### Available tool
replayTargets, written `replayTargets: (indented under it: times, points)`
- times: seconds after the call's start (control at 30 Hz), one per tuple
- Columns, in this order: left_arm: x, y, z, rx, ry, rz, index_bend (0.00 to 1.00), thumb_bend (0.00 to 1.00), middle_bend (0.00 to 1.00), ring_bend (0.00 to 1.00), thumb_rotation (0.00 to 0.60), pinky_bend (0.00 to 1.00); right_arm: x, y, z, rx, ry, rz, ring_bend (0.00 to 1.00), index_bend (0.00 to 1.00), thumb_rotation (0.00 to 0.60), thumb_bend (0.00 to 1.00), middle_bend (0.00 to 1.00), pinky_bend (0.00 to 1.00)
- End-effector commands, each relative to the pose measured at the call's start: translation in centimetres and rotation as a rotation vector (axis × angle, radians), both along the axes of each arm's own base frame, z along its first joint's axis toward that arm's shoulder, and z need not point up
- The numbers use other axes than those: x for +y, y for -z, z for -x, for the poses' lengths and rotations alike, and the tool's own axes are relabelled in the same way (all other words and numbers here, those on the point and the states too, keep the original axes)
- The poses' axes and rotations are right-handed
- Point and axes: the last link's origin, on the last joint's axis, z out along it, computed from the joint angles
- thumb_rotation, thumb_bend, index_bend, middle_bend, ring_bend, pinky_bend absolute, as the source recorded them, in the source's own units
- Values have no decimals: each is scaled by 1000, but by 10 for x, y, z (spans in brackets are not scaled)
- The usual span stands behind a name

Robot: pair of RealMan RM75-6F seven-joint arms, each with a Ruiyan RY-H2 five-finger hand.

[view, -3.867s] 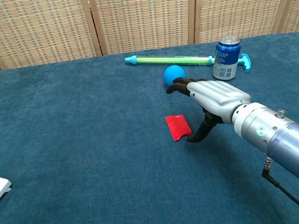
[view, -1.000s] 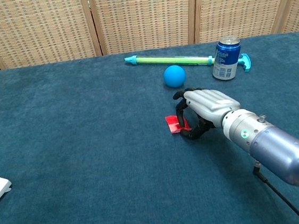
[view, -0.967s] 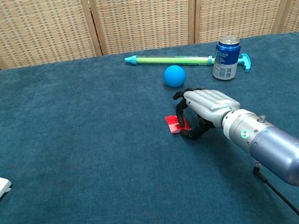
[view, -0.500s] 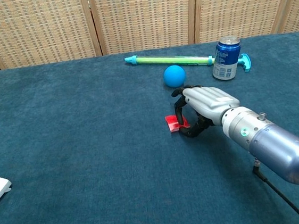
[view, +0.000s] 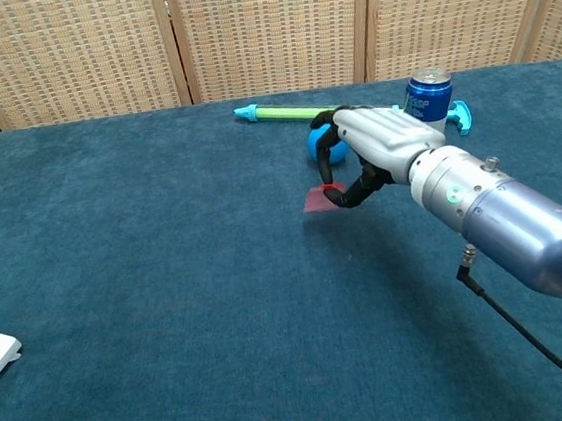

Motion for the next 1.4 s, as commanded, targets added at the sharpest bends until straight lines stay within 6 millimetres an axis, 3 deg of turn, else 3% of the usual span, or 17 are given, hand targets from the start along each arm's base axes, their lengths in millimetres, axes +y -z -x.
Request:
replayTargets:
  times: [0.03,0.27,0.57,1.03,1.4]
  points:
    - [0,-1,0,-1,0,-1,0,122,0,0,600,37,-4,-16,-6,-5,-19,45,0,639,600,561,189,0]
    - [-2,-1,-2,-4,13,-2,0,122,0,0,600,37,0,-50,1,-54,-5,92,0,637,600,557,188,0]
    - [-7,1,-9,1,40,2,0,122,0,0,600,37,28,-92,24,-348,111,1,0,637,600,560,188,0]
    - [-15,0,-18,10,83,-12,0,122,0,0,600,37,99,-107,26,-604,197,-266,0,638,600,558,188,0]
    - [-21,-1,-24,8,115,-17,0,122,0,0,600,37,130,-130,38,-678,202,-332,0,641,600,560,188,0]
